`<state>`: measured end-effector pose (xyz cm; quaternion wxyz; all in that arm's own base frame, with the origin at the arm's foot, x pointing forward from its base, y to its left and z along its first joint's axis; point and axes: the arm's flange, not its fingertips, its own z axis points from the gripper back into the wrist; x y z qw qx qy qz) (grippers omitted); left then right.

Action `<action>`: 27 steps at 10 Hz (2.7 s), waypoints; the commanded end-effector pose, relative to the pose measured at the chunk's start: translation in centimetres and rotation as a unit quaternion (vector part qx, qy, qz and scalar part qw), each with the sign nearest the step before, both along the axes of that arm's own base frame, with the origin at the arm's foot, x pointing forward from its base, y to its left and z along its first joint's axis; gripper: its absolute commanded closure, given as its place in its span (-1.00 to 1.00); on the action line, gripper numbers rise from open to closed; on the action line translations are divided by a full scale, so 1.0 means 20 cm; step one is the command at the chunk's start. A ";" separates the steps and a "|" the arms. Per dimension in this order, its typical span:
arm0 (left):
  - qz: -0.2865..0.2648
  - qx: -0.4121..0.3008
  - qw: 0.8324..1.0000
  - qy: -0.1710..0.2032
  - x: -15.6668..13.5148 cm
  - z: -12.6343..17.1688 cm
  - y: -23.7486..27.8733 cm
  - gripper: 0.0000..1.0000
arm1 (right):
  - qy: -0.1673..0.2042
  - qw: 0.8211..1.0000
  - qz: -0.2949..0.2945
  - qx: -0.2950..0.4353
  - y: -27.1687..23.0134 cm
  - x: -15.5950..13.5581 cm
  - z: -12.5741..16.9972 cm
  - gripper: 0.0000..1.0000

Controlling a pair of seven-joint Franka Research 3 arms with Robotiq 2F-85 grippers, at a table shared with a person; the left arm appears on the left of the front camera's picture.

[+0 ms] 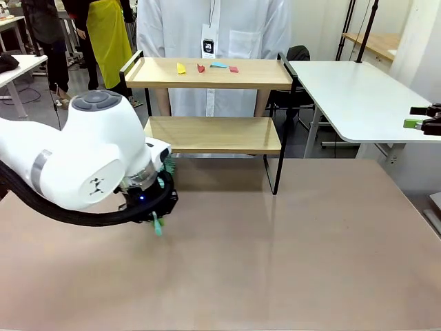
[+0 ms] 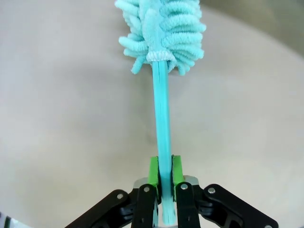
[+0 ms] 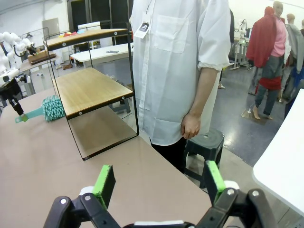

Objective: Clean the shelf.
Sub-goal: Clean the specific section of the Shelf indicated by the human with the Duster.

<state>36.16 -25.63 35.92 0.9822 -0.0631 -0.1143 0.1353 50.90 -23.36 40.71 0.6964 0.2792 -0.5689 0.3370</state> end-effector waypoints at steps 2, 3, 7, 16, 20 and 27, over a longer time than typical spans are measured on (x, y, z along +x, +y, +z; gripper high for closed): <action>0.024 0.059 0.998 0.013 -0.03 0.04 0.08 0.74 | 0.004 1.000 -0.001 -0.007 0.01 0.00 0.02 -1.00; 0.035 0.057 0.998 -0.008 -0.05 0.08 0.08 0.74 | 0.004 1.000 -0.001 -0.007 0.01 0.00 0.02 -1.00; 0.007 0.037 0.999 0.005 -0.01 0.05 0.08 0.74 | 0.004 1.000 -0.001 -0.007 0.01 0.00 0.02 -1.00; -0.120 -0.031 0.986 -0.108 -0.12 0.25 0.14 0.74 | 0.004 1.000 -0.001 -0.007 0.01 0.00 0.02 -1.00; -0.236 0.008 0.967 -0.096 -0.16 0.34 0.28 0.74 | 0.004 1.000 -0.001 -0.007 0.01 0.00 0.02 -1.00; -0.482 -0.055 0.872 -0.058 -0.24 0.42 0.62 0.74 | 0.004 1.000 -0.001 -0.007 0.01 0.00 0.02 -1.00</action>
